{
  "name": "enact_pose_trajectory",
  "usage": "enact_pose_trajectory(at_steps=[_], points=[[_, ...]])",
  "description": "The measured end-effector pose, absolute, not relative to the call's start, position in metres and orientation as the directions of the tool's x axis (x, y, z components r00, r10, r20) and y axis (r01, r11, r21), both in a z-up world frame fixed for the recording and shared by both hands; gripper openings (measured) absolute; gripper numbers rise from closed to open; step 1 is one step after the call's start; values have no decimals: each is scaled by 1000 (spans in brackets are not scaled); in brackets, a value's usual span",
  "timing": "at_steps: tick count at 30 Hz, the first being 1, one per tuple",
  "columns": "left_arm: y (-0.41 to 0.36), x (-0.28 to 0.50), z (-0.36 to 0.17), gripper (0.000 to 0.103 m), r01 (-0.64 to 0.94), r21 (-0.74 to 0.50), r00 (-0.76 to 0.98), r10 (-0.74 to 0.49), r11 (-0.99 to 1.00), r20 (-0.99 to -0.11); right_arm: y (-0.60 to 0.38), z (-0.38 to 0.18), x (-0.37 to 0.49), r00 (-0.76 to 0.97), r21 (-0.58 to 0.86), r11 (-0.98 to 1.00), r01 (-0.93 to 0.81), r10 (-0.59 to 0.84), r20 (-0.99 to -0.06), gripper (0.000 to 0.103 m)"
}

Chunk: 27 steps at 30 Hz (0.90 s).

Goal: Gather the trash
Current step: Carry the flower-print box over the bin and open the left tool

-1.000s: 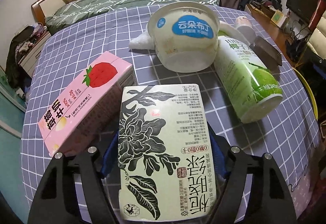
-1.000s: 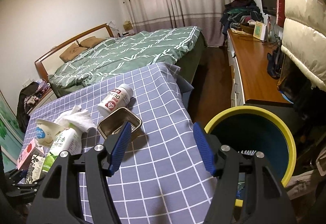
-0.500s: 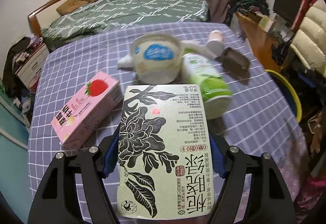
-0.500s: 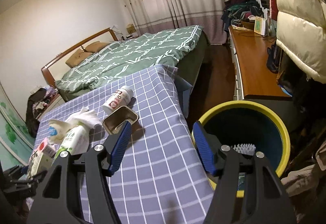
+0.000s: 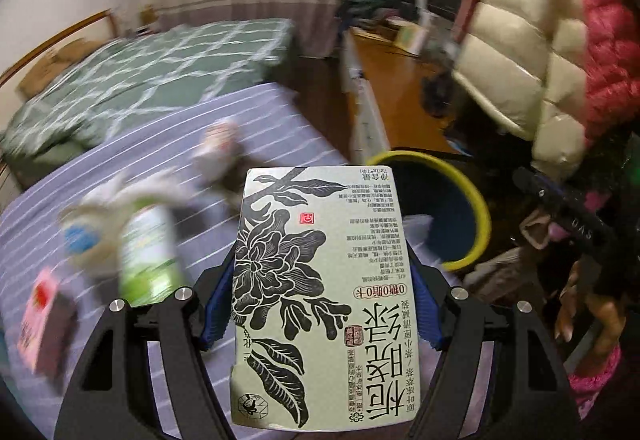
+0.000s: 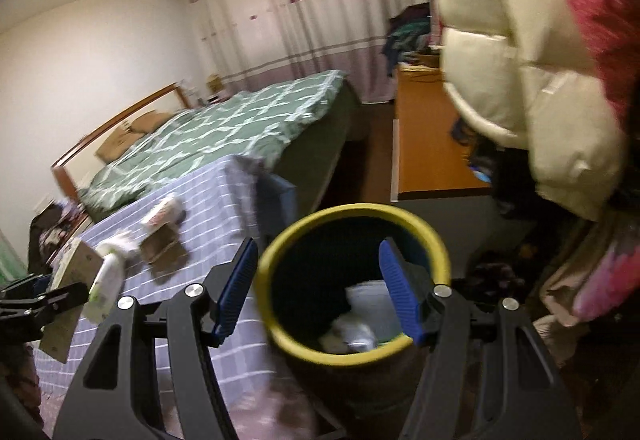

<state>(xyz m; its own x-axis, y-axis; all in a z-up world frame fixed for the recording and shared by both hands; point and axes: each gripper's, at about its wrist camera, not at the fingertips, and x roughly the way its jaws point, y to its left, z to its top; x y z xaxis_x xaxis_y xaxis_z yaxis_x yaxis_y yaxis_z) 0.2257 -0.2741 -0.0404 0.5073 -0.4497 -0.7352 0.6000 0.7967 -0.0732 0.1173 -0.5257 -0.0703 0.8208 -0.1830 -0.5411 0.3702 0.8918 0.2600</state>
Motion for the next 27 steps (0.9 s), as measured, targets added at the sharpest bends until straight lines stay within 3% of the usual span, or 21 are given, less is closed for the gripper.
enact_pose_trajectory(at_steps=[7,14,16,20,27], points=[[-394,248,-70,72,707,-59,412,-479,705,-775,-558,-73,94,805,258,862,437,-247,-540,60],[-455,277,-95,77,725,-102,364,-504,681,-783,-569,-66,85,806,262,845,466,-283,-520,60],[-457,285,-97,84,712,-88,394,-501,697,-770,-569,-62,85,808,260,844,469,-292,-512,61],[-439,291,-86,87,682,-134,417,-533,719,-736,-562,-63,88,812,257,849,461,-286,-509,64],[-332,264,-40,95,616,-90,603,-543,782,-584,-539,-69,111,815,260,877,403,-216,-538,64]])
